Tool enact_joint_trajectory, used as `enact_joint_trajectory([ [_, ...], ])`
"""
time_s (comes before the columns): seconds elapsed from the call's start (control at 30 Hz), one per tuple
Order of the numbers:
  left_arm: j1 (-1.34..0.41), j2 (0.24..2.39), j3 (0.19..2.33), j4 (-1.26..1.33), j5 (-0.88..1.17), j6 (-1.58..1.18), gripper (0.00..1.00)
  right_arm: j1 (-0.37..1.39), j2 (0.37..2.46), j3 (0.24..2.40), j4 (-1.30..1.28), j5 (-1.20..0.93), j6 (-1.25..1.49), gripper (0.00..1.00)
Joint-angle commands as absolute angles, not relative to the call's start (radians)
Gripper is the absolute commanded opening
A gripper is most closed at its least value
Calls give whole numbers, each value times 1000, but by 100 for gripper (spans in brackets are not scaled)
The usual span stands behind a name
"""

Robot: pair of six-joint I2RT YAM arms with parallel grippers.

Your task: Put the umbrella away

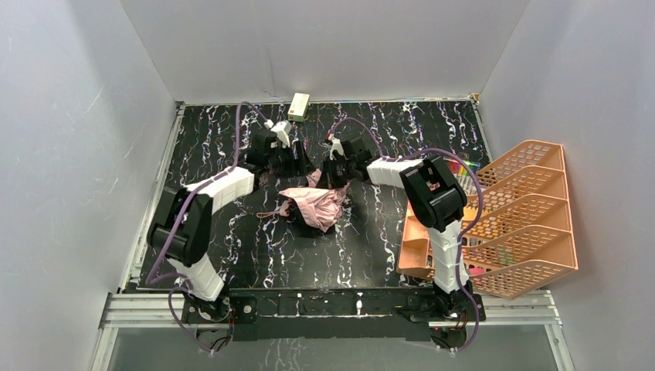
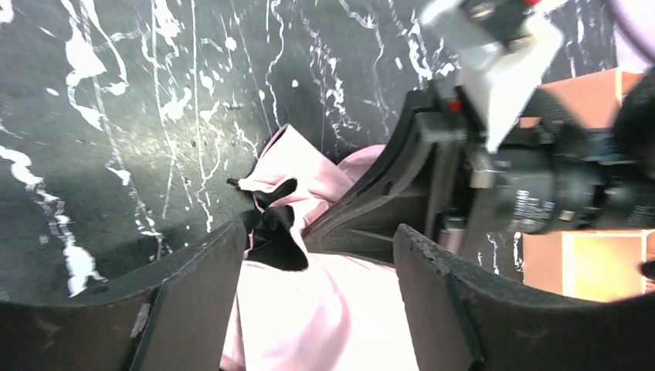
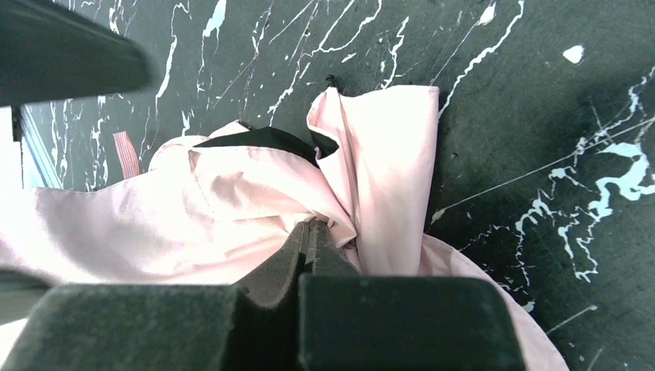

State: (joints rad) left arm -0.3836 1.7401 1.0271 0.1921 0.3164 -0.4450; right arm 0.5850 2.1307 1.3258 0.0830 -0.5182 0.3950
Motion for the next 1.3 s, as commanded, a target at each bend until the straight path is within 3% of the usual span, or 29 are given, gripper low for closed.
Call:
enact_joint_trajectory([
  [0.0,-374,1561,1069,96,254,-411,74,580,2173,1296,-81,-331,357,0],
  [0.27,-373,1150,933,-79,147,-440,98,554,2179,1272,-58,-237,453,0],
  [0.47,-417,844,670,-99,269,-598,98,518,2175,1243,-27,-230,519,0],
  [0.6,-582,701,531,-62,150,-690,98,512,2176,1242,-20,-246,517,0],
  [0.73,-710,719,475,33,49,-698,98,510,2184,1247,-18,-264,515,0],
  [1.07,-716,933,548,162,-129,-584,90,510,2180,1256,-23,-288,505,0],
  [1.27,-713,1016,609,208,-109,-540,81,511,2183,1259,-19,-303,502,0],
])
